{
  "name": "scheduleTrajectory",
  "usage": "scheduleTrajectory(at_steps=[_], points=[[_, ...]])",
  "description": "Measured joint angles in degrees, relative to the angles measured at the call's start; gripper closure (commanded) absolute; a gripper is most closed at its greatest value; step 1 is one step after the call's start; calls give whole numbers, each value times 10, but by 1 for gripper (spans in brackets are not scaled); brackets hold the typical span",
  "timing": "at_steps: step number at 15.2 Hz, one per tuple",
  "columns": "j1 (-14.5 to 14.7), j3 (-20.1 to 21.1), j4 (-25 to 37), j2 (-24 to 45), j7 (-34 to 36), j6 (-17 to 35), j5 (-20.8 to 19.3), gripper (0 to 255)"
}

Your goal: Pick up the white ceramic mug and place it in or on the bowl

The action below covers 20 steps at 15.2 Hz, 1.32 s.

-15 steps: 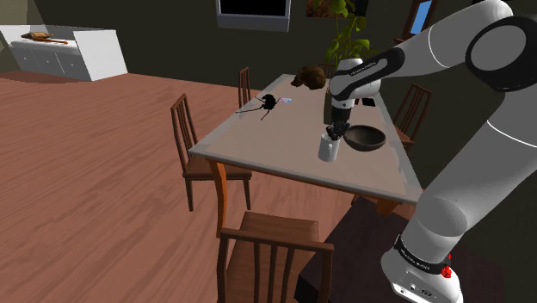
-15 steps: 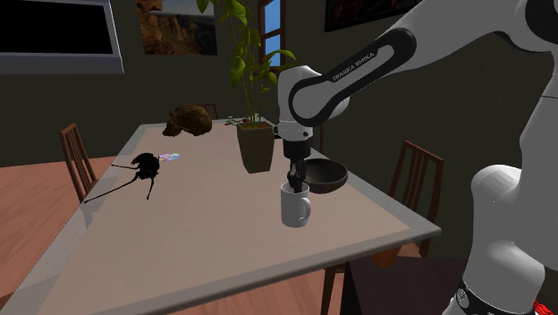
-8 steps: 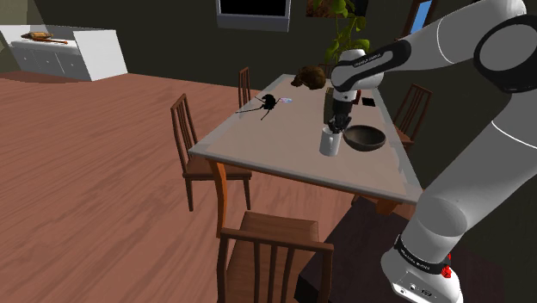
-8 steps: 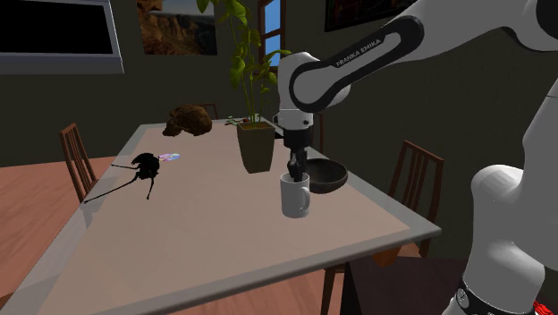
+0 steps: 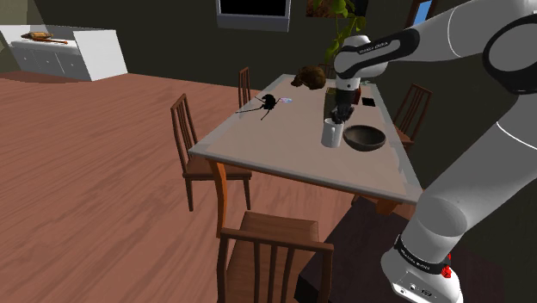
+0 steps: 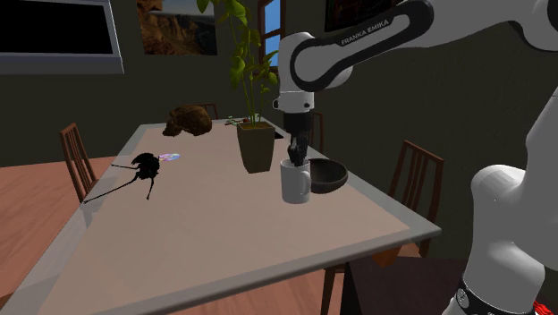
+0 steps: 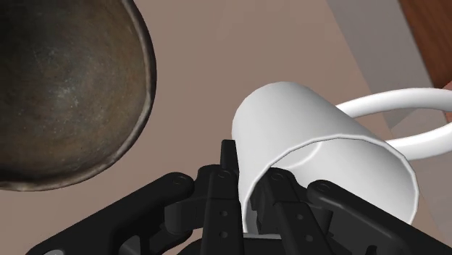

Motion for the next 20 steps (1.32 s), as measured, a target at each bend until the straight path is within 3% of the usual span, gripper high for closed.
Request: scheduleTrajectory(at_steps=[20], points=[[-4,-3,128,-18,-12,-145,-5,255]])
